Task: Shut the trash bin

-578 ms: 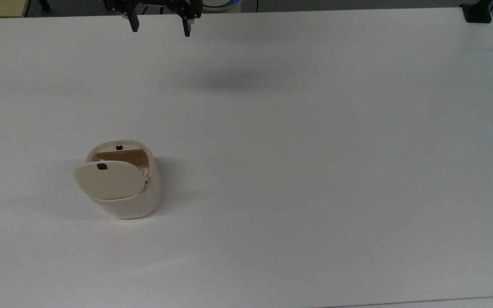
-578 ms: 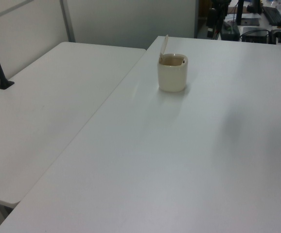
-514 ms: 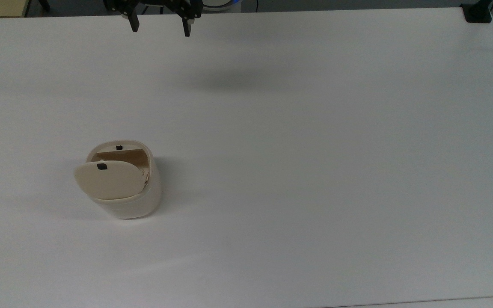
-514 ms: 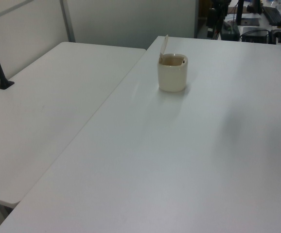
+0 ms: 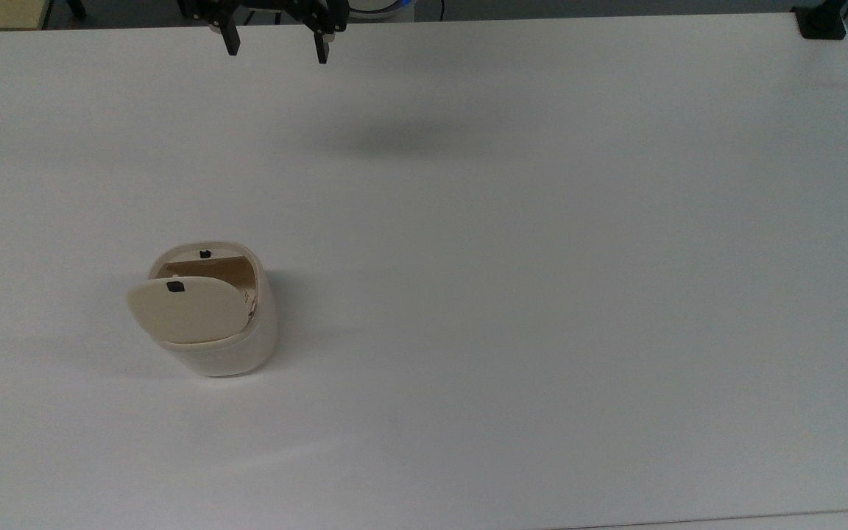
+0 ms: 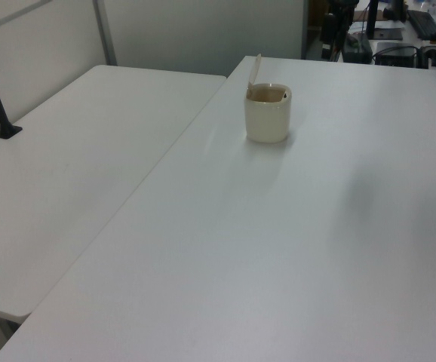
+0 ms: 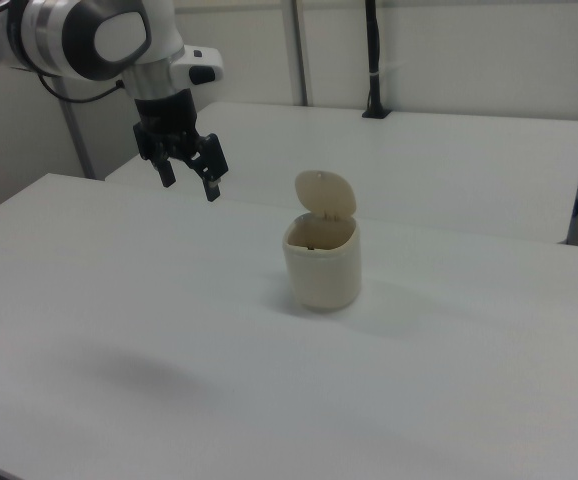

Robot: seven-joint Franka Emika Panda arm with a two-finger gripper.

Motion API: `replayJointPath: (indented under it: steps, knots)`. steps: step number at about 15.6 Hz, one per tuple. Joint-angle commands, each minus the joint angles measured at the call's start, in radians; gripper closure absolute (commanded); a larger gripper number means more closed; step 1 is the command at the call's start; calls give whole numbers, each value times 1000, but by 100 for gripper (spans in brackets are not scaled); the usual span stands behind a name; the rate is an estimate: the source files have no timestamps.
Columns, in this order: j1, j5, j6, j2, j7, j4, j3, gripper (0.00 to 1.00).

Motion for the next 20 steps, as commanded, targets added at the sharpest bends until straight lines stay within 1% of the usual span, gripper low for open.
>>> replayJointPath:
  steps: [1,6,12,14,16,20]
  knots:
    - [10,-2,-9,-11,-6,-12,-7,0]
    - [6,1,-4,-13,0,-12,-7,0]
    - [6,1,5,-10,121,-15,-7,0]
    - [12,-8,10,7,159,-12,-1,0]
    - [12,-5,76,9,262,-12,1,0]
    - [3,3,174,38,585,1,-1,0]
